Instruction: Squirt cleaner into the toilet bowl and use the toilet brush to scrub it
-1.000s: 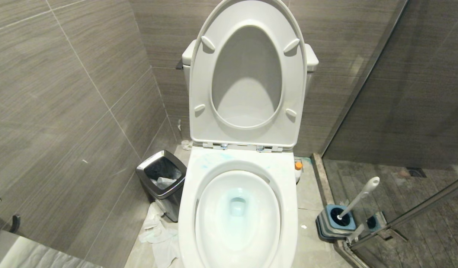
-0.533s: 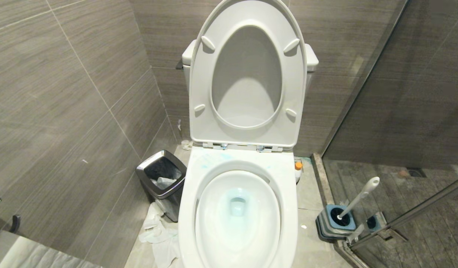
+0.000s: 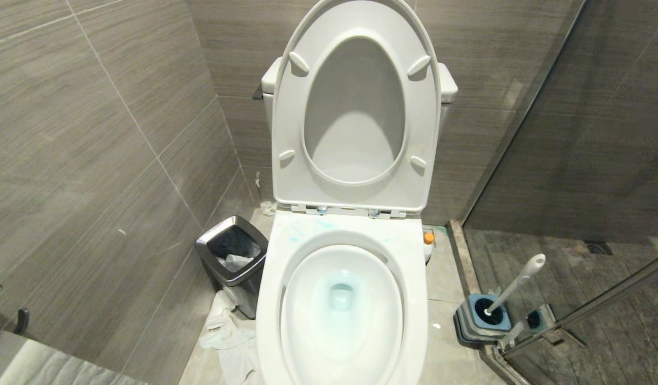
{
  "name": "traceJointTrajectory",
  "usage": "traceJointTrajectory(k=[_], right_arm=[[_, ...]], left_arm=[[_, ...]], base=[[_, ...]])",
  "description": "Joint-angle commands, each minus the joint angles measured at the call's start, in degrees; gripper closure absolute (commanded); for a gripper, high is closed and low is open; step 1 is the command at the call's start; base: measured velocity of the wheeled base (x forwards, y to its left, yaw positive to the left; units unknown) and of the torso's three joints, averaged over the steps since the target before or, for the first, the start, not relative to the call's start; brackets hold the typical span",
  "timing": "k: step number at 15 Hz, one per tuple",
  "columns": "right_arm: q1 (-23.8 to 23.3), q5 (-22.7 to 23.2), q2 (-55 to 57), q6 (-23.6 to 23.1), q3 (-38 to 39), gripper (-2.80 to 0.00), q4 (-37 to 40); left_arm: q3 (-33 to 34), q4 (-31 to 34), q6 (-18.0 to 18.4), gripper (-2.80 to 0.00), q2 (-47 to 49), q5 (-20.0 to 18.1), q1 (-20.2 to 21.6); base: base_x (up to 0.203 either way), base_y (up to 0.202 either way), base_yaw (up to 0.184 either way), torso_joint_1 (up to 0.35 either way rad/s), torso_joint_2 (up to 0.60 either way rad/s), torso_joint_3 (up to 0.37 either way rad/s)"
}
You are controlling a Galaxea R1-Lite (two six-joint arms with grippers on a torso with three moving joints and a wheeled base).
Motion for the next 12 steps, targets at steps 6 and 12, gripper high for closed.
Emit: traceJointTrajectory(k=[6, 12], right_arm=[[0.0, 0.0, 0.0, 0.0, 0.6, -2.80, 0.0], [0.0, 0.0, -0.1, 0.0, 0.6, -2.80, 0.0]], left_arm=[[0.4, 0.0, -0.1, 0.00, 0.0, 0.0, 0.0], [0.4, 0.0, -0.1, 0.00, 0.0, 0.0, 0.0]], base=[[0.000, 0.000, 0.000, 0.000, 0.00, 0.000], [0.000, 0.000, 0.000, 0.000, 0.00, 0.000]])
